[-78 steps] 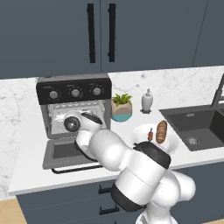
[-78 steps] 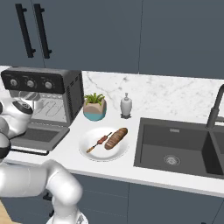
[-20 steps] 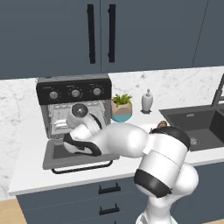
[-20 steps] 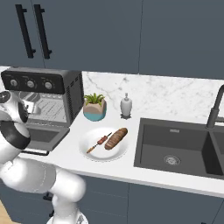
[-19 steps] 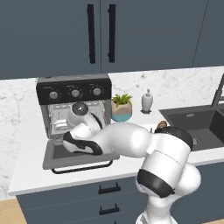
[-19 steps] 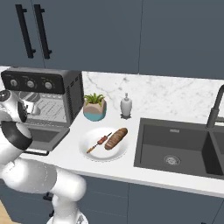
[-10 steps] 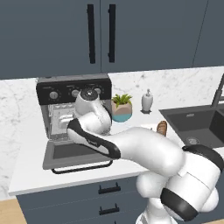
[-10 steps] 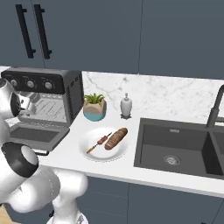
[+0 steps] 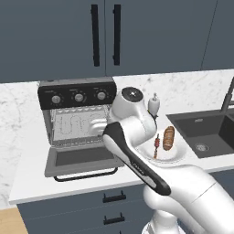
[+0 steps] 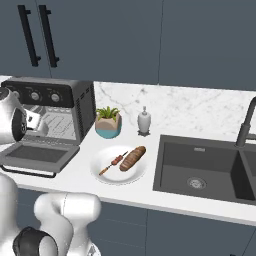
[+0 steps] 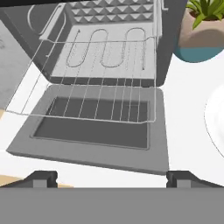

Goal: Pick up the kebab skewer and baguette bread, and place them inside the toaster oven. Close the toaster oven door and start by setting the timer.

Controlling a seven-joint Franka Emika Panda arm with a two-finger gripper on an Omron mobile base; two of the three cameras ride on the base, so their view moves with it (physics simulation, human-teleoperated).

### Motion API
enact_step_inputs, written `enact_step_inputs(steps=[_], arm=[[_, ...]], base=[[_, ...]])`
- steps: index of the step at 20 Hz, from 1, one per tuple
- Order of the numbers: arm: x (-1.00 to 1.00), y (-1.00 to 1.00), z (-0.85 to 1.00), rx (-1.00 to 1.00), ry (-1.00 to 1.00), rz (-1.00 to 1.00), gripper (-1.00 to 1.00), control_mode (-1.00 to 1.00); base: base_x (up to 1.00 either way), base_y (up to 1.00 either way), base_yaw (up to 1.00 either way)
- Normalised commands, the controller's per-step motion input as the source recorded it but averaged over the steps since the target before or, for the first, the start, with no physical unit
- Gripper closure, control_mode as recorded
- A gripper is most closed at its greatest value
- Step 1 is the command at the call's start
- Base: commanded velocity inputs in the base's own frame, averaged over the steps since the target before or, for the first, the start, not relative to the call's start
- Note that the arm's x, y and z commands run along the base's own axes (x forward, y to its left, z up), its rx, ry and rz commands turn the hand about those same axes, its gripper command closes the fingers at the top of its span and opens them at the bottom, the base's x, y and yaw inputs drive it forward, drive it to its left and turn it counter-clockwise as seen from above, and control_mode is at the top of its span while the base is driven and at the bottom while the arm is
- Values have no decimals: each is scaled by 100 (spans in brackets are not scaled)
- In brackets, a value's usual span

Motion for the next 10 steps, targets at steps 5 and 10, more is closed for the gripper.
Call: enact_step_inputs(steps=[5, 10], arm=[[-31, -100, 0, 0, 0, -13, -100, -100], [-1, -100, 0, 0, 3, -22, -100, -100]], base=[[0, 0, 0], [0, 0, 0]])
